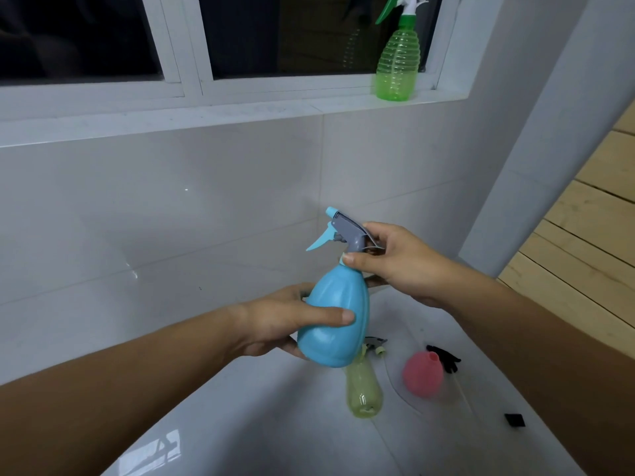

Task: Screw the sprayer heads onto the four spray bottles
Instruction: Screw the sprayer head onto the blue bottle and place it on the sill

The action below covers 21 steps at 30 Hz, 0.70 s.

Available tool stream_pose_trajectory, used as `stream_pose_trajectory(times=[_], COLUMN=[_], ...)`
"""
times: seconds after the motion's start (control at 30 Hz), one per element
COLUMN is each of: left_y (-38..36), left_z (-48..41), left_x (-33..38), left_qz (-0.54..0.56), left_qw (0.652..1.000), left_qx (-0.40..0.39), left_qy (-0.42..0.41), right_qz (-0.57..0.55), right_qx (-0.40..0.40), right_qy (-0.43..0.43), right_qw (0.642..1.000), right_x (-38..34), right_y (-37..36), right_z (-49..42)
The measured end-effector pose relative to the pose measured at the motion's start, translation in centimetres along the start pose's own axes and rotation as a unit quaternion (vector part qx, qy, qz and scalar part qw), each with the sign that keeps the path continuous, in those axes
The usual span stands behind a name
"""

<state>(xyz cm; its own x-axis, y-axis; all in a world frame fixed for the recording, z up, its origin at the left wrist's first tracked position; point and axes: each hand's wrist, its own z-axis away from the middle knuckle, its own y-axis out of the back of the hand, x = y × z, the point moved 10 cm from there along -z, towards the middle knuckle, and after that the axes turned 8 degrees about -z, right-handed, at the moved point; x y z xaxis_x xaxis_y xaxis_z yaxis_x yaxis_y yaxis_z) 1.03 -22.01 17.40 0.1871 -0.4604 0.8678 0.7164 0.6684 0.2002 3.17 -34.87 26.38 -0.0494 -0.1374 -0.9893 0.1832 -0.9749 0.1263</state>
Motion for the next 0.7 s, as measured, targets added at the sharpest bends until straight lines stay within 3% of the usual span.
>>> stream_pose_trajectory(times=[0.13, 0.3, 0.57, 0.7], left_y=[-0.2, -1.2, -0.4, -1.0], left_z=[-0.6, -0.5, -0.9, -0.4], left_x=[-0.3, 0.2, 0.4, 0.6], left_qz=[0.039, 0.174, 0.042, 0.112], left_qw=[0.999, 0.983, 0.999, 0.993], left_qx=[0.024, -0.05, 0.018, -0.028], left_qy=[0.001, 0.019, -0.011, -0.005], right_qz=[-0.031, -0.037, -0.065, -0.068], right_qx=[0.027, 0.057, 0.048, 0.052], right_qy=[-0.007, -0.006, 0.007, 0.012], right_qw=[0.999, 0.998, 0.997, 0.996], right_x=[0.3, 0.4, 0.3, 0.2], right_y=[0.6, 1.9, 0.9, 1.0], right_z=[-0.1, -0.3, -0.4, -0.4])
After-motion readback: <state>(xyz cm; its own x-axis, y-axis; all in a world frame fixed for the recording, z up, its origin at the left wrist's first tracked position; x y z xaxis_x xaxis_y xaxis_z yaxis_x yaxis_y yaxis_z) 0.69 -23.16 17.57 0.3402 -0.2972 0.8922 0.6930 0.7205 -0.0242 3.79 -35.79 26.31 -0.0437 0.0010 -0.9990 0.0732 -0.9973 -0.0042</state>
